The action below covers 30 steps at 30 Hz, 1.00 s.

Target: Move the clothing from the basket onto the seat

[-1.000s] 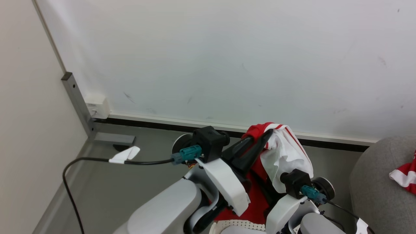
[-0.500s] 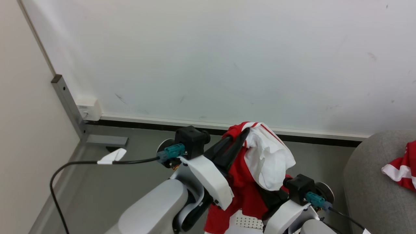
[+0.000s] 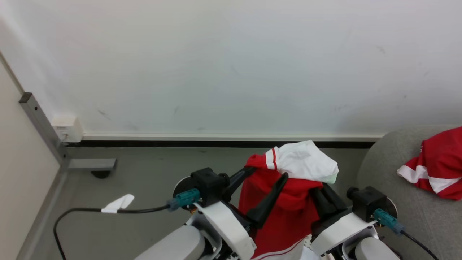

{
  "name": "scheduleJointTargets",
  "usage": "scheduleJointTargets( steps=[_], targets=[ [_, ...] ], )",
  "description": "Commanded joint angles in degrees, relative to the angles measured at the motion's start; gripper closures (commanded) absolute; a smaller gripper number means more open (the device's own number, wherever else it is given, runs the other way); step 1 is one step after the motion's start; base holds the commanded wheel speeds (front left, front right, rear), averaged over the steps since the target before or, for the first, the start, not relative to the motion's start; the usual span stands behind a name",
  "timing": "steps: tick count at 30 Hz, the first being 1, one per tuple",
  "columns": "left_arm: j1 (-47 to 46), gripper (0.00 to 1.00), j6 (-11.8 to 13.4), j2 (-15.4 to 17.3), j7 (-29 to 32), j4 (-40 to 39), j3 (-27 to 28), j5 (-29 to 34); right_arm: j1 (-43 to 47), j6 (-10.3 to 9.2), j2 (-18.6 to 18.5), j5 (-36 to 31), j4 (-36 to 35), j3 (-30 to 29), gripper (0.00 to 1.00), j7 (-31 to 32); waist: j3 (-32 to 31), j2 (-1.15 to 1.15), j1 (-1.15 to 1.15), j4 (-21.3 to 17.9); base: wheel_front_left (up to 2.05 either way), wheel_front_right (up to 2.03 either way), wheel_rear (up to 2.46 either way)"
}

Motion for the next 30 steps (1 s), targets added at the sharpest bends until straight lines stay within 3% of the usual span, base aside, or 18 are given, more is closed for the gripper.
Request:
scheduleJointTargets(
  steps=[1, 13, 24, 30],
  targets=[
    [0.9, 0.0, -0.3, 0.7, -0.6, -1.1, -0.2, 0.7, 0.5, -0.11, -0.5, -0.8, -0.7, -0.9, 1.0, -0.2, 0.7, 0.0, 0.0, -1.8, 0.0, 0.0, 0.0],
    [5.1, 0.0, -1.4, 3.3, -3.7, -8.1, -1.8, 3.8, 2.2, -0.11, -2.3, -4.2, -5.1, -9.2, 1.0, -0.2, 3.2, 0.0, 0.0, -13.0, 0.0, 0.0, 0.0],
    [6.6, 0.0, -2.2, 4.2, -4.2, -8.6, -3.3, 6.9, 3.8, -0.11, -2.9, -5.2, -10.2, -15.5, 1.0, -0.2, 4.9, 0.0, 0.0, -23.9, 0.0, 0.0, 0.0],
    [6.3, 0.0, -2.0, 4.1, -4.4, -7.3, -3.2, 7.7, 5.2, -0.11, -2.6, -5.5, -13.2, -17.0, 1.0, -0.2, 5.4, 0.0, 0.0, -27.0, 0.0, 0.0, 0.0]
  ],
)
